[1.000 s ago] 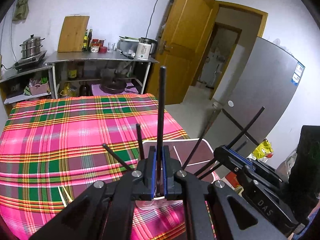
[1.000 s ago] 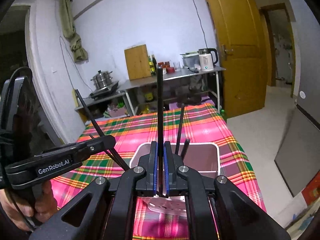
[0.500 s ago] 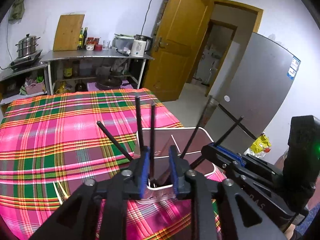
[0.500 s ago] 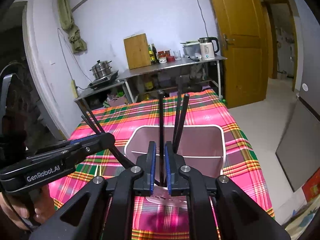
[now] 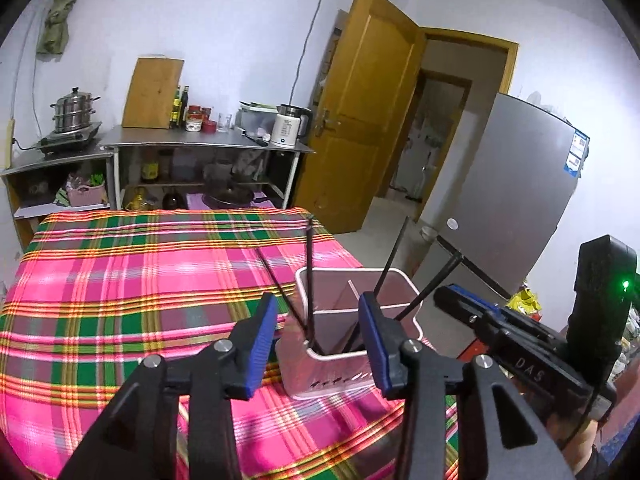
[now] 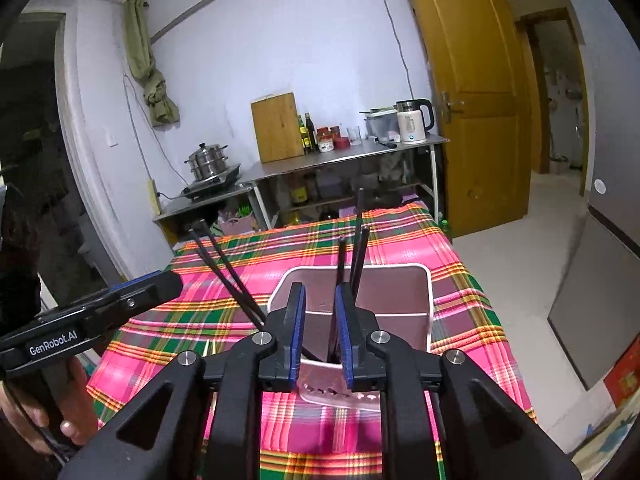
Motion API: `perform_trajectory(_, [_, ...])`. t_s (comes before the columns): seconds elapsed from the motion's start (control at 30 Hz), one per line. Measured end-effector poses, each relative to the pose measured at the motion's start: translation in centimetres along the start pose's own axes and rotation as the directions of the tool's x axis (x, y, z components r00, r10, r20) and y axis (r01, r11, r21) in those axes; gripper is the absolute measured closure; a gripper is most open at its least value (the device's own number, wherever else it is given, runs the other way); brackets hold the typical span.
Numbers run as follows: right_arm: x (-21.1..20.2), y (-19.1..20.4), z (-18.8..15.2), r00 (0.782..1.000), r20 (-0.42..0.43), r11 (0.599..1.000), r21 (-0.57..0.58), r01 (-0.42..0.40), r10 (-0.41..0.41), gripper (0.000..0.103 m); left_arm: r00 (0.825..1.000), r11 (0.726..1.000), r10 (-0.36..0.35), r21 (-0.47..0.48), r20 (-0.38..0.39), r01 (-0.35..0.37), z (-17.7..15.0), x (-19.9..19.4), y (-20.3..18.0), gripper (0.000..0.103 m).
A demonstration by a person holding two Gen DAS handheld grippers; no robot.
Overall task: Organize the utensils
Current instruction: 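Move both open tools back down to the remaining wooden chopsticks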
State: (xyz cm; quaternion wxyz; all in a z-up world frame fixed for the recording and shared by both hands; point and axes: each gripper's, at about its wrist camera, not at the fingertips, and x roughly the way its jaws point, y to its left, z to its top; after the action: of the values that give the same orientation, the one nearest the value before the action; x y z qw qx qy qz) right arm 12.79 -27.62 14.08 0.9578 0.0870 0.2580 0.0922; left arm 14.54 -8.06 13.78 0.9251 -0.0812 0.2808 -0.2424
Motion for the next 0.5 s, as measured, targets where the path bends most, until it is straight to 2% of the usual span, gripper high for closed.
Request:
perform_trajectory(0.07, [-0.3, 0.3, -0.4, 1.0, 0.002, 1.0, -0.001, -0.005, 0.005, 0.086, 1.0, 1.0, 0.018, -0.005, 0.003, -0.018, -0.8, -0.5, 0.5, 0.055])
perform_trajectory(0.23, [-0.8, 1.3, -1.5, 1.0, -0.007, 1.0, -0.016, -0.025, 0.025, 0.086, 0.998, 0.996, 0.069, -0.05, -0.003, -0.069, -2.8, -1.8, 2.6, 0.041])
perform_trajectory(0.37, [-0.5, 2.0, -2.7, 0.999, -0.031, 0.999, -0.027, -0.043, 0.043, 0.086, 0.995, 0.99, 0.1, -0.103, -0.006, -0.1, -4.6, -2.8, 4.9, 0.041])
perform_trajectory(0.5, [0.2, 2.7, -3.9, 0.996, -0.069, 0.997, -0.036, -0.063, 0.06, 0.086, 0.991, 0.984, 0.128, -0.118, -0.031, -0.131, -6.5, -3.3, 6.5, 0.041])
